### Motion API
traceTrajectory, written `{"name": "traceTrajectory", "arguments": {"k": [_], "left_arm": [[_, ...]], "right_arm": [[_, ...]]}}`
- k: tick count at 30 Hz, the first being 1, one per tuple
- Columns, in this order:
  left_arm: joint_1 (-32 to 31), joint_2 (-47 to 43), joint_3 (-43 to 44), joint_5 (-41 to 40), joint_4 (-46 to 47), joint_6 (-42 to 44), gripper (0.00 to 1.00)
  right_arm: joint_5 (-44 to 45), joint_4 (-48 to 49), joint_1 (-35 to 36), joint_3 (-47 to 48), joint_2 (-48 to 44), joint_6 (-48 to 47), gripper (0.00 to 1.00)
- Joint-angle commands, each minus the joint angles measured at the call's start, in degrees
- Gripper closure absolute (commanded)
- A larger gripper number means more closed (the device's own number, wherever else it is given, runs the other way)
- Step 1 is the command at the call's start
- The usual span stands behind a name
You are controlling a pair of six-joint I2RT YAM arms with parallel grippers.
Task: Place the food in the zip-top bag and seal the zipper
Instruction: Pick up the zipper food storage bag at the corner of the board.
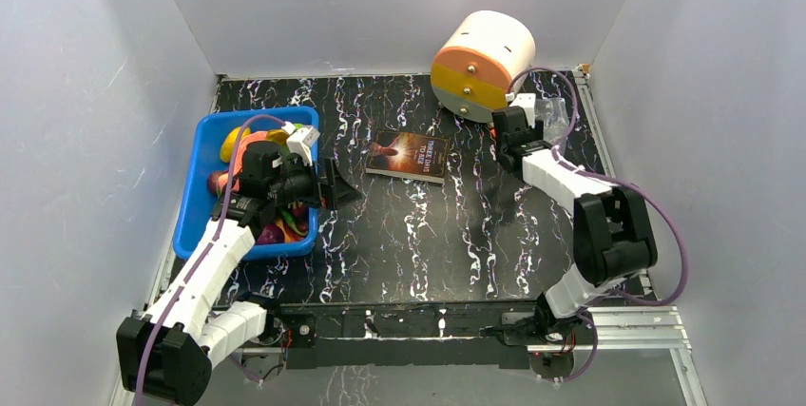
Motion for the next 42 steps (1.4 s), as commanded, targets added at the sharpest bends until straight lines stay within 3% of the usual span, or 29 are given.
{"name": "traceTrajectory", "arguments": {"k": [1, 7, 14, 20, 23, 31, 35, 38, 42], "left_arm": [[-0.28, -1.31, 0.66, 0.59, 1.25, 1.16, 0.02], [-0.28, -2.37, 0.54, 0.55, 1.05, 1.17, 0.02], [-0.22, -4.23, 0.16, 0.05, 1.1, 1.02, 0.02], [-0.26, -5.18, 0.02, -0.32, 1.11, 0.77, 0.02], [-0.28, -5.54, -0.16, -0.82, 0.87, 0.59, 0.02], [-0.44, -7.58, -0.66, -3.45, 1.39, -1.31, 0.02], [-1.03, -6.23, 1.27, -6.82, -1.74, -1.74, 0.02], [-1.98, -6.75, 2.06, -9.21, -2.16, -1.74, 0.02], [-2.36, -9.25, 1.54, -10.72, -1.37, -1.98, 0.02]], "right_arm": [[4.9, 6.13, -0.02, 2.16, 3.49, -4.91, 0.45], [8.75, 8.55, -0.56, 3.25, 10.47, -9.56, 0.4], [7.3, 8.01, -2.24, 3.83, 15.11, -9.79, 0.33], [7.08, 7.58, -3.24, 4.26, 16.89, -10.1, 0.34], [6.77, 7.48, -3.25, 4.28, 17.41, -10.38, 0.39], [6.76, 5.91, -3.25, 5.03, 17.15, -9.75, 0.79], [6.1, 4.38, -3.18, 5.64, 16.31, -8.8, 0.93], [5.69, 0.65, -2.87, 7.15, 15.38, -6.96, 1.0], [3.33, -3.12, -2.72, 7.97, 12.37, -4.3, 1.0]]}}
